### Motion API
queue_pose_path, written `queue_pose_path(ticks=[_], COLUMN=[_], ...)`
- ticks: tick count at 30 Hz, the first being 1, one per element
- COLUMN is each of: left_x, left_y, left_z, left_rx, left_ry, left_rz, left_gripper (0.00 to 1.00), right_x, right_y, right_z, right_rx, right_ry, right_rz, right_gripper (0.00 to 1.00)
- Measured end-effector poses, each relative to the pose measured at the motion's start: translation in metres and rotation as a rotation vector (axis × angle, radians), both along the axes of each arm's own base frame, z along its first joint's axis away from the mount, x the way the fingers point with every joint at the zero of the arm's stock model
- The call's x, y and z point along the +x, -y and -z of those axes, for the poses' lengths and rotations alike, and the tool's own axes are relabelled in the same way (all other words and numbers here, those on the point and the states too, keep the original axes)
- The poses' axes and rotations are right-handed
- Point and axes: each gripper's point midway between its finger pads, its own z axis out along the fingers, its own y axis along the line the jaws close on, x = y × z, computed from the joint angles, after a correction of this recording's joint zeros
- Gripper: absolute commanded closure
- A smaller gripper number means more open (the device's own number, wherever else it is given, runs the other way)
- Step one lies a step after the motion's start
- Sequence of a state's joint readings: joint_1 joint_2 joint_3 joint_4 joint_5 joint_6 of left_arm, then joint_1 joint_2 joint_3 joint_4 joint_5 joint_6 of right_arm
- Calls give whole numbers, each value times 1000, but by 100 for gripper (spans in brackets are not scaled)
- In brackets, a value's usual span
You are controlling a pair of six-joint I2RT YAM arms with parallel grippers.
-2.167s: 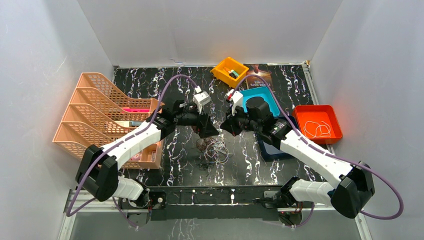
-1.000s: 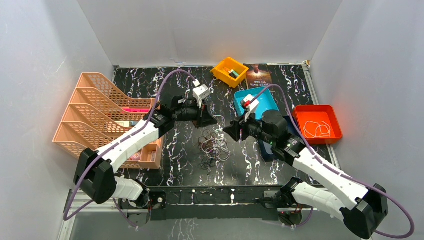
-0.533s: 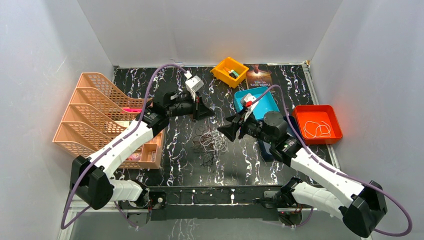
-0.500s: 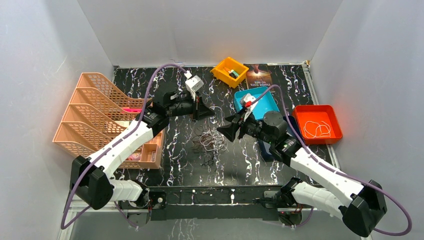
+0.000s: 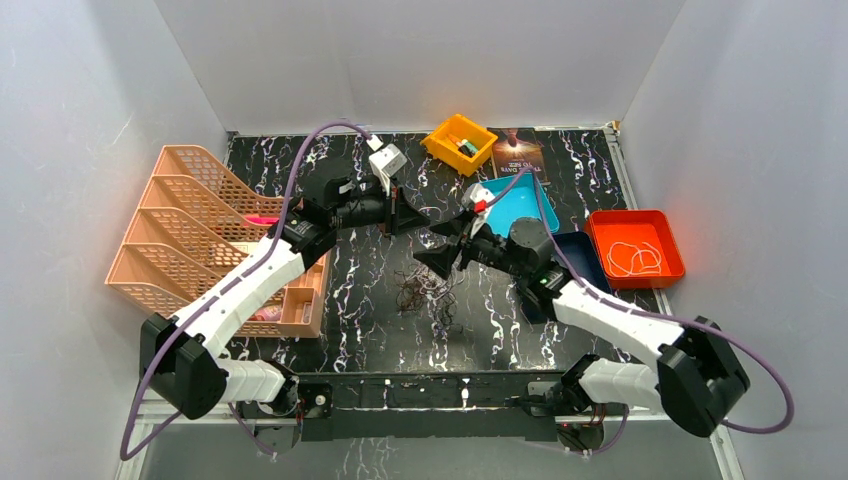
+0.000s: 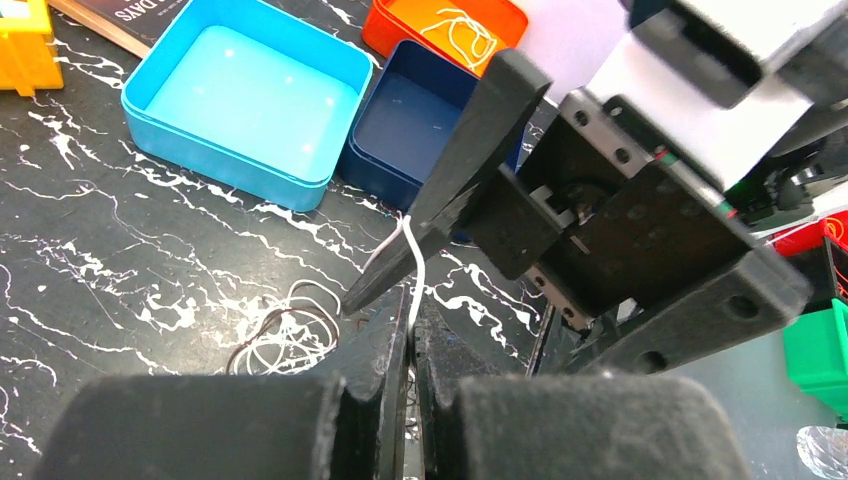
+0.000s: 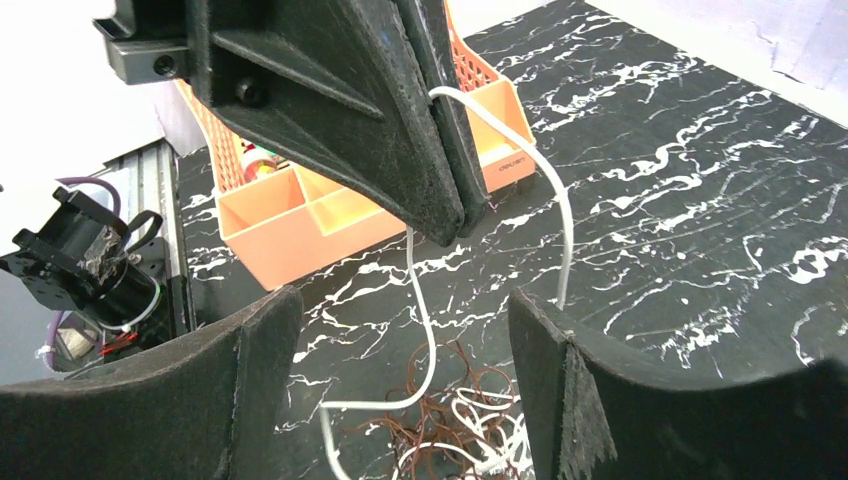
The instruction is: Untangle the cables
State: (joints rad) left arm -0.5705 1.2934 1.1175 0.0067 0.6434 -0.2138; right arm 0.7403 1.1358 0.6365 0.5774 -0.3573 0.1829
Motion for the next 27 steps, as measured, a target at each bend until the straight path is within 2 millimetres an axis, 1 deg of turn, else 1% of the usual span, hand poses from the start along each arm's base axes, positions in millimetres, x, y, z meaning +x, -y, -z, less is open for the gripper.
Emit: queue_pose_path(ticks=[3,6,10,14,16,19,21,22,23,24,26,27], left_x=[0,1,0,-1,-1,0,1,2,2,3,4,8], left_y=[-1,-1,0,0,0,0,-1,-1,-1,-2,-3,-5], left_z=[-2,-8,-13,-20,-28,-42,-54,-63,-66,-79,-89,-103], left_rx=[7,4,-5,-9,-15,-25,-33,-40,-43,-53,-53,-53], left_ry=[-6,0,3,0,7,23,37,51,56,75,82,107], left_rz=[-8,-9,-3,-2,-3,-10,-16,-20,-22,-29,-41,-61], left_gripper=[100,100,100,100,100,100,100,100,100,100,100,100], right_x=[4,7,13,15,15,15,14,13,12,11,10,6], right_y=[-10,-17,-25,-27,-25,-23,-19,-16,-14,-12,-8,-3], right_z=[8,18,38,62,76,92,102,107,112,116,125,134], right_rx=[12,28,31,22,10,-7,-17,-23,-30,-36,-46,-58], right_ry=[-13,-37,-83,-136,-167,-199,-219,-230,-239,-248,-258,-275], right_rz=[-27,-40,-40,-32,-22,-4,14,23,29,37,54,59], right_gripper=[19,22,27,30,31,31,31,31,32,32,32,32])
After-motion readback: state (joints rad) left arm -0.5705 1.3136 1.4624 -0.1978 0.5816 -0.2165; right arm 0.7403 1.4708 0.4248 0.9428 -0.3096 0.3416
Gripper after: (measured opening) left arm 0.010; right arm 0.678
